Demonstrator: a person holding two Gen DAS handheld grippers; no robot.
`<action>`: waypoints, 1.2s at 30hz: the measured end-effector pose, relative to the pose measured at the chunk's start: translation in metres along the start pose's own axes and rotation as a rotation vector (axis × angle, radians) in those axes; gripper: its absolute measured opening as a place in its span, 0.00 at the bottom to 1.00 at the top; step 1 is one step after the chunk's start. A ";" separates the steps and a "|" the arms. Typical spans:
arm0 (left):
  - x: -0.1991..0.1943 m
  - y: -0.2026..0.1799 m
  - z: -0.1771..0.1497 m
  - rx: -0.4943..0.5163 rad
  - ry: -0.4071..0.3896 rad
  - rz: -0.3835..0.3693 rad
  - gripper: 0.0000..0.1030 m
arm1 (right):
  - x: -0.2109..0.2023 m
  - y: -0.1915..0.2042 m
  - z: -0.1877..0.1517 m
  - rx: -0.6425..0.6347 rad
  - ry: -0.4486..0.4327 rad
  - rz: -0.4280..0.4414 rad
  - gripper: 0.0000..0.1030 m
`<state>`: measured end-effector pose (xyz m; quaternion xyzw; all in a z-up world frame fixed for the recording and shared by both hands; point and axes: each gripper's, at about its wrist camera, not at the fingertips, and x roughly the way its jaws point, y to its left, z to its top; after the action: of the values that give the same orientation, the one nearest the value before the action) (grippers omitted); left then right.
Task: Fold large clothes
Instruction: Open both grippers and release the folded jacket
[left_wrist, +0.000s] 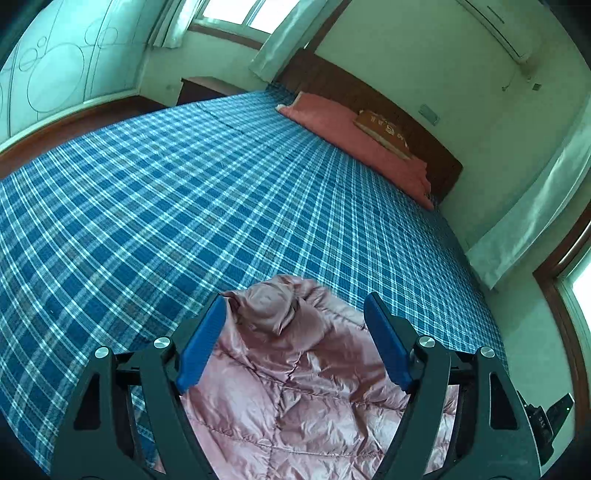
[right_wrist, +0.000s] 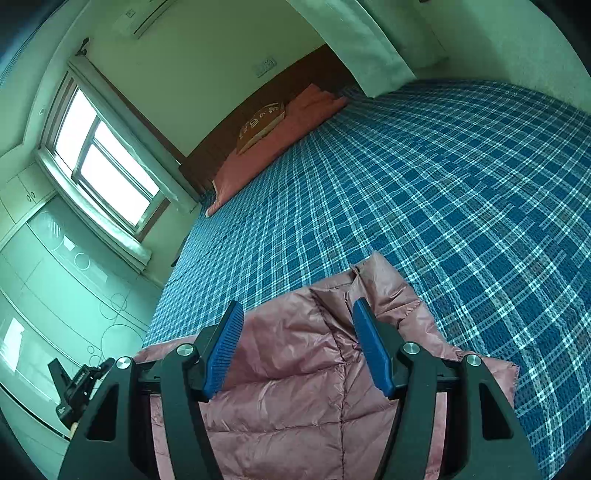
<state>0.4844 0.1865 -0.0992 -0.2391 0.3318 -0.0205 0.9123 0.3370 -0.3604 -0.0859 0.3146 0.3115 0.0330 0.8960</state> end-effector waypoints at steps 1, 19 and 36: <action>-0.002 -0.001 -0.001 0.017 -0.010 0.008 0.74 | 0.003 0.004 -0.003 -0.022 0.017 -0.014 0.60; 0.108 -0.043 -0.065 0.327 0.173 0.148 0.74 | 0.125 0.031 -0.031 -0.314 0.243 -0.291 0.59; 0.108 -0.021 -0.064 0.269 0.269 0.170 0.75 | 0.076 -0.022 -0.032 -0.255 0.233 -0.372 0.62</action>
<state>0.5317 0.1202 -0.1966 -0.0811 0.4639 -0.0192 0.8819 0.3769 -0.3409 -0.1593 0.1303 0.4585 -0.0575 0.8772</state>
